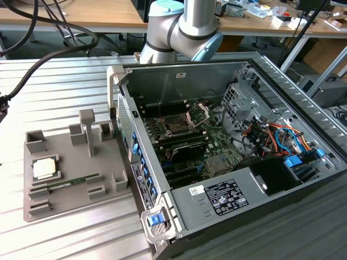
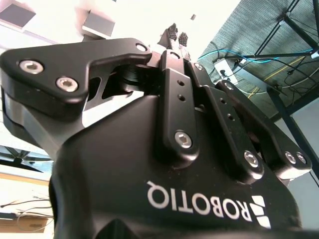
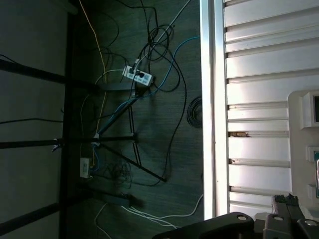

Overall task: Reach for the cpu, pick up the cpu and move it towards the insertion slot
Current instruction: 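Pick up the cpu and move it towards the insertion slot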

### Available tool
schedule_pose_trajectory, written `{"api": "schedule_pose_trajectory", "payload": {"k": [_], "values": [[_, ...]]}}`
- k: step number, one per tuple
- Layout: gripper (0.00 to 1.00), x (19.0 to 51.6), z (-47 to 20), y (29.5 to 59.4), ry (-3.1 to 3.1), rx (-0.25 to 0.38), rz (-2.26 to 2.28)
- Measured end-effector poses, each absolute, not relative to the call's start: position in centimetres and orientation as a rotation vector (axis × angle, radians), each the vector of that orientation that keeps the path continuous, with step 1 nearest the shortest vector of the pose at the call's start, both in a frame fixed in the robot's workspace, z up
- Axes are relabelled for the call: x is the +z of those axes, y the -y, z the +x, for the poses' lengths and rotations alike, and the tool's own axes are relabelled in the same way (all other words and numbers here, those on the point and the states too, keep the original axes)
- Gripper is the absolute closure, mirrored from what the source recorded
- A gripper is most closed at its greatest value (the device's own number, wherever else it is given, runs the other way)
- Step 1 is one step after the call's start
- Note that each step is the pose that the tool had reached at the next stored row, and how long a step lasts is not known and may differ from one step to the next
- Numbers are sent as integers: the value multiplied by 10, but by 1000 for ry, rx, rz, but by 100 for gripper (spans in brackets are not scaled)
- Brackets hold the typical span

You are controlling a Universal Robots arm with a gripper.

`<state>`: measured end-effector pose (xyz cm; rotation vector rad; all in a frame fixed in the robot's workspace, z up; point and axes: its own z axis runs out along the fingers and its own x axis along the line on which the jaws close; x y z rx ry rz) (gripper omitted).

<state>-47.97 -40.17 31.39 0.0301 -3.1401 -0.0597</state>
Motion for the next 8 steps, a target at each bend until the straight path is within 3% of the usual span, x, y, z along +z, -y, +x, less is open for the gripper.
{"api": "schedule_pose_trajectory", "payload": {"k": [8], "values": [[90,311,-482,402,3140,-60,30]]}}
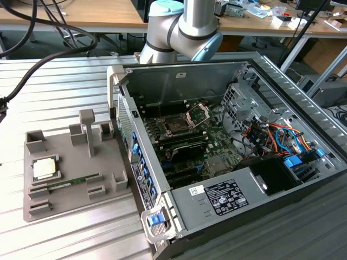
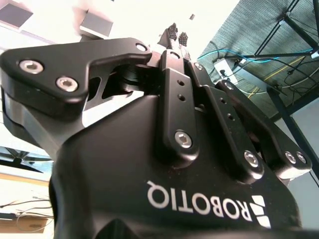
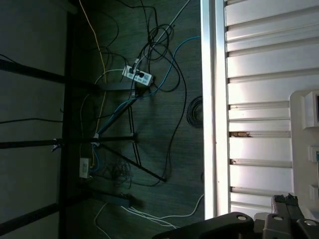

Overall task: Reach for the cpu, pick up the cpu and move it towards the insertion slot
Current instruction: 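Pick up the cpu and move it towards the insertion slot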

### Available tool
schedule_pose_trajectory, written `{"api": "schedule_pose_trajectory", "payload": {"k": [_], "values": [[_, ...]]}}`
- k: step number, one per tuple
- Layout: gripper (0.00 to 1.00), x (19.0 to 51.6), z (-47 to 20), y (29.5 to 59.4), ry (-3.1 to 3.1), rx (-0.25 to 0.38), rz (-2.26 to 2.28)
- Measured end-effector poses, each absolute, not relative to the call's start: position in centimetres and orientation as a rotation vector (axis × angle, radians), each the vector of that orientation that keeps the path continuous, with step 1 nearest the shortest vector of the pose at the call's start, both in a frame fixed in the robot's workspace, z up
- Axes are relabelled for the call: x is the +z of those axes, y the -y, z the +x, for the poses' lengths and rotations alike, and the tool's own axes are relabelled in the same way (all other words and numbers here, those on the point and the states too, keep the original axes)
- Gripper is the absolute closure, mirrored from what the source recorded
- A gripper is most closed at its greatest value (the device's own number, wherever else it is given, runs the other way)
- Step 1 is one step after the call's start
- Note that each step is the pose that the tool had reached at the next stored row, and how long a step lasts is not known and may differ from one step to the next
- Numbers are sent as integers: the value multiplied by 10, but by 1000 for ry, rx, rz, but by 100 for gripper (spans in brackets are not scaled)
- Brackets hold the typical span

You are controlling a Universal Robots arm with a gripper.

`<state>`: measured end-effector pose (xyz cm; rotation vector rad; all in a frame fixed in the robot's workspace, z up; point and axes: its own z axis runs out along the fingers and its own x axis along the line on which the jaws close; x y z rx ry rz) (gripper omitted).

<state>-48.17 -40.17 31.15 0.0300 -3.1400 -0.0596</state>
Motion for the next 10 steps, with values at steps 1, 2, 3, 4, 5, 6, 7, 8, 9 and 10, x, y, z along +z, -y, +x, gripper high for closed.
{"api": "schedule_pose_trajectory", "payload": {"k": [1,2,3,4,5,6,7,8,9,10], "values": [[90,311,-482,402,3140,-60,30],[90,311,-482,402,3140,-60,30],[90,311,-482,402,3140,-60,30],[90,310,-483,402,3140,-60,30],[90,310,-483,402,3140,-60,30],[90,310,-483,402,3140,-60,30],[90,309,-483,402,3140,-60,30],[90,309,-484,402,3140,-60,30],[90,309,-484,402,3140,-60,30],[90,308,-484,402,3140,-60,30]]}}
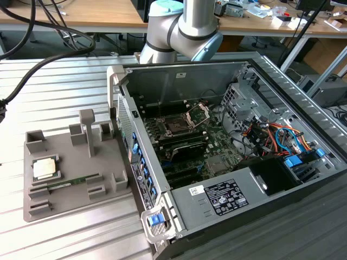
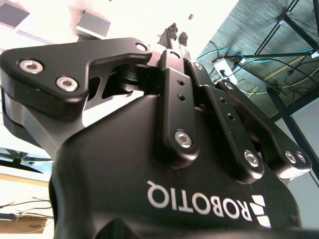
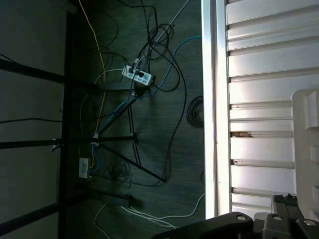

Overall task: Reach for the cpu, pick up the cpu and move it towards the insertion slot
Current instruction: 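Pick up the cpu and move it towards the insertion slot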

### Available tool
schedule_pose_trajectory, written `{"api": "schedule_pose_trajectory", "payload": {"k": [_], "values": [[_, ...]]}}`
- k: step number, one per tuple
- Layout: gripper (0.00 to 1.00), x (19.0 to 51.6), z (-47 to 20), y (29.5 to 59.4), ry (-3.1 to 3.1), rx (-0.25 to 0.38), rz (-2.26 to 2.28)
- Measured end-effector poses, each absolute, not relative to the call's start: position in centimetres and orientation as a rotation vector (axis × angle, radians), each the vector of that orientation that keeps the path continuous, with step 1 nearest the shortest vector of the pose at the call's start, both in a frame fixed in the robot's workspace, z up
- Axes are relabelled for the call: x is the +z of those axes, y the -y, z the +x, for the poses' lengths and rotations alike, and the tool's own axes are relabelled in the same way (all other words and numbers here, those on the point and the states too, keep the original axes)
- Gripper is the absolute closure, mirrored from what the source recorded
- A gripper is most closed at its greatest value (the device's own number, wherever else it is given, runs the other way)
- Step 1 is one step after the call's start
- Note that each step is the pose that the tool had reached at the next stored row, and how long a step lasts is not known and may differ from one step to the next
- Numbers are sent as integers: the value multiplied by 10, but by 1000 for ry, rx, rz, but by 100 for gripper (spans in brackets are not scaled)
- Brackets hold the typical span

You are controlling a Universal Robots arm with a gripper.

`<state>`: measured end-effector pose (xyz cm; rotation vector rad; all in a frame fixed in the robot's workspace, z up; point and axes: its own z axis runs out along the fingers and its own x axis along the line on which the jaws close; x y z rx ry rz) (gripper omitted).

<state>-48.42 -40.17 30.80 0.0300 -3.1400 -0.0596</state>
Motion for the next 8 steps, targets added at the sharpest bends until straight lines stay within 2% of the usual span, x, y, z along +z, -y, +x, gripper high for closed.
{"api": "schedule_pose_trajectory", "payload": {"k": [8], "values": [[90,306,-486,402,3140,-60,30]]}}
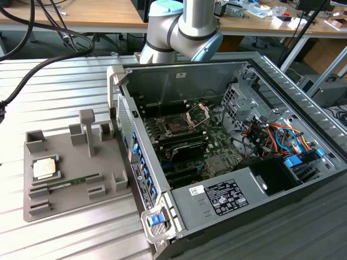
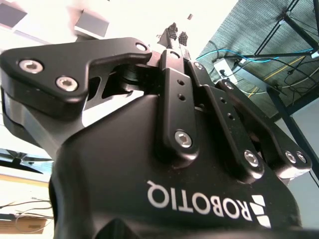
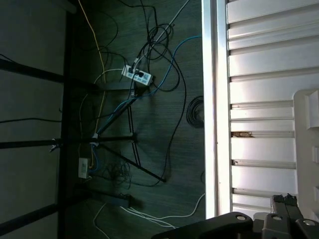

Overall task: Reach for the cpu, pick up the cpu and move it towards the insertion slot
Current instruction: 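Pick up the cpu and move it towards the insertion slot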

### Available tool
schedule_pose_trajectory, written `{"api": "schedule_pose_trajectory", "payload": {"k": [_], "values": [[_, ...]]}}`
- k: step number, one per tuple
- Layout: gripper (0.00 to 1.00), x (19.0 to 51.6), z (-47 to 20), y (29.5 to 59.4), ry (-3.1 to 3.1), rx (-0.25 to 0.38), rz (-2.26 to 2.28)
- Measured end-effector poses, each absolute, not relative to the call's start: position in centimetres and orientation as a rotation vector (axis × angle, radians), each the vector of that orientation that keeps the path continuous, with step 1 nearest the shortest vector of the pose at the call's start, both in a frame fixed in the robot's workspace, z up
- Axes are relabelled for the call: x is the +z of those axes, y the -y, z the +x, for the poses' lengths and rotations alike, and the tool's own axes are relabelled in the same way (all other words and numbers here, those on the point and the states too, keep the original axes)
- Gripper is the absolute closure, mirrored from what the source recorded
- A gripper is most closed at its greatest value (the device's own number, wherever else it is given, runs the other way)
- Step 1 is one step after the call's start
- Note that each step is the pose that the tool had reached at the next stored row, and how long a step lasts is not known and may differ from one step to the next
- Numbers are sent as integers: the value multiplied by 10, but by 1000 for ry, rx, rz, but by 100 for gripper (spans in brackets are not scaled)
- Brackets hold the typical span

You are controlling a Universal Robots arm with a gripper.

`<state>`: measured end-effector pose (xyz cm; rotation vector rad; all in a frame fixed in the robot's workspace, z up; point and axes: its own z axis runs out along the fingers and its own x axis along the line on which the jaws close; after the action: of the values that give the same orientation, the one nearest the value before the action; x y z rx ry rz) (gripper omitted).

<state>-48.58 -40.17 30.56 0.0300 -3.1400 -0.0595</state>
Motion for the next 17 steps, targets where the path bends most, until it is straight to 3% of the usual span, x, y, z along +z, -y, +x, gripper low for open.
{"api": "schedule_pose_trajectory", "payload": {"k": [17], "values": [[90,299,-490,402,3140,-60,30]]}}
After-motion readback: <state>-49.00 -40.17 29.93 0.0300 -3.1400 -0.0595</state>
